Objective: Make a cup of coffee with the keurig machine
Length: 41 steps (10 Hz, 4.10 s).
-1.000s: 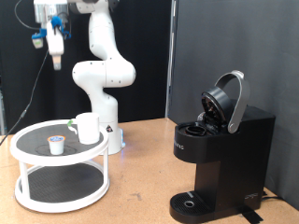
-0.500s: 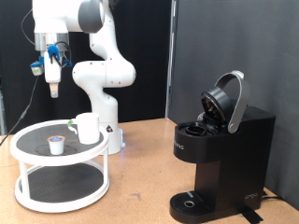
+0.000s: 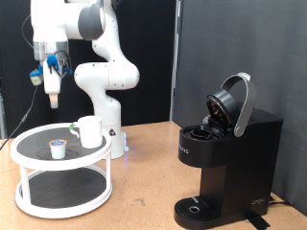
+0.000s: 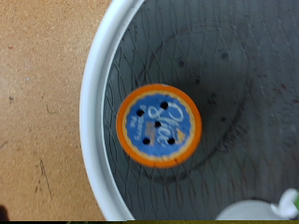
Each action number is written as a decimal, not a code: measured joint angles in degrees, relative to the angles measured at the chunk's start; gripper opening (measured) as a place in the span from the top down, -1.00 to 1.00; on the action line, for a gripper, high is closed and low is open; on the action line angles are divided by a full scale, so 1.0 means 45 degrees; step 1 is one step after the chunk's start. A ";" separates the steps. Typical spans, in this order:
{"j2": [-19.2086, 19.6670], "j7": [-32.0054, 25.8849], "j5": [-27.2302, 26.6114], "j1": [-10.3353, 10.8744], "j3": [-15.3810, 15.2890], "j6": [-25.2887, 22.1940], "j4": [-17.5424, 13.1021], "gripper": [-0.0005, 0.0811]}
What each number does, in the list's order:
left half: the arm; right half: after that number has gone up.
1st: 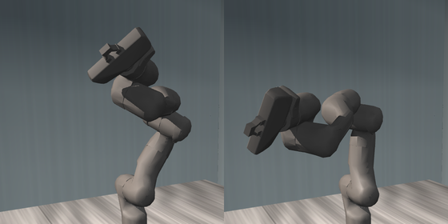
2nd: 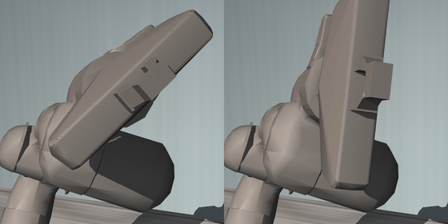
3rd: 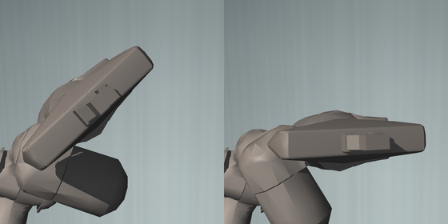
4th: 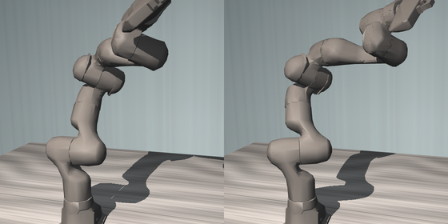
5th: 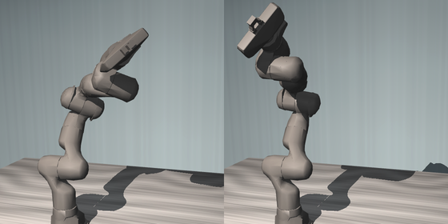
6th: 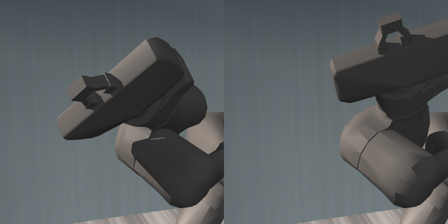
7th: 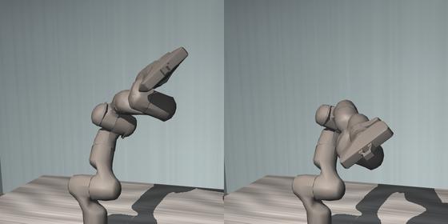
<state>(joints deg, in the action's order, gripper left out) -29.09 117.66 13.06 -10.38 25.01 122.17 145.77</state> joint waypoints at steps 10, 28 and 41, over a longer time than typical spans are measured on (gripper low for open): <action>0.2917 0.0480 0.0460 -0.0008 -0.0063 0.4116 0.1255 -0.81; 0.1951 -0.0506 -0.0513 -0.0050 0.0310 0.2053 -0.0170 0.09; 0.1541 -0.1529 -0.7166 0.1959 0.0138 -0.1288 -0.2278 0.09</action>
<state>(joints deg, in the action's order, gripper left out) -22.15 110.78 -19.18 -1.57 25.63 116.37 135.52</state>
